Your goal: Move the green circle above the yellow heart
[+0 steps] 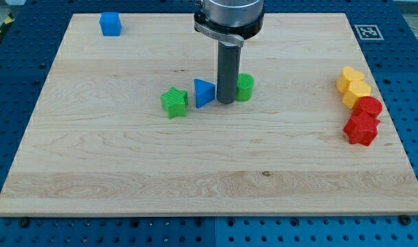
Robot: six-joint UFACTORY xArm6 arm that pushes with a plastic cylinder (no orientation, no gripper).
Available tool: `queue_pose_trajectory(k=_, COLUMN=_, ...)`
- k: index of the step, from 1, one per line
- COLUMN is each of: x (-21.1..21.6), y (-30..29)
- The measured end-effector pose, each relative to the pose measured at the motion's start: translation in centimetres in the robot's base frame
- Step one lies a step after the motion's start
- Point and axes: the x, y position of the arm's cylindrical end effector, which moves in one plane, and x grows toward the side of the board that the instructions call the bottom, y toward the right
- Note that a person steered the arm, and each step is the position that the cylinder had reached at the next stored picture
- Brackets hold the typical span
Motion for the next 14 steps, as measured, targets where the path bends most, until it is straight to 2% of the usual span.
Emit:
queue_pose_trajectory(k=2, x=-1.9, y=0.4)
queue_pose_trajectory(k=4, x=-1.2, y=2.9)
queue_pose_trajectory(k=6, x=-2.7, y=4.7)
queue_pose_trajectory(k=8, x=-5.2, y=6.7)
queue_pose_trajectory(k=10, x=-6.7, y=11.2)
queue_pose_trajectory(k=12, x=-7.4, y=11.8)
queue_pose_trajectory(k=13, x=-10.3, y=11.5)
queue_pose_trajectory(k=14, x=-10.7, y=14.0)
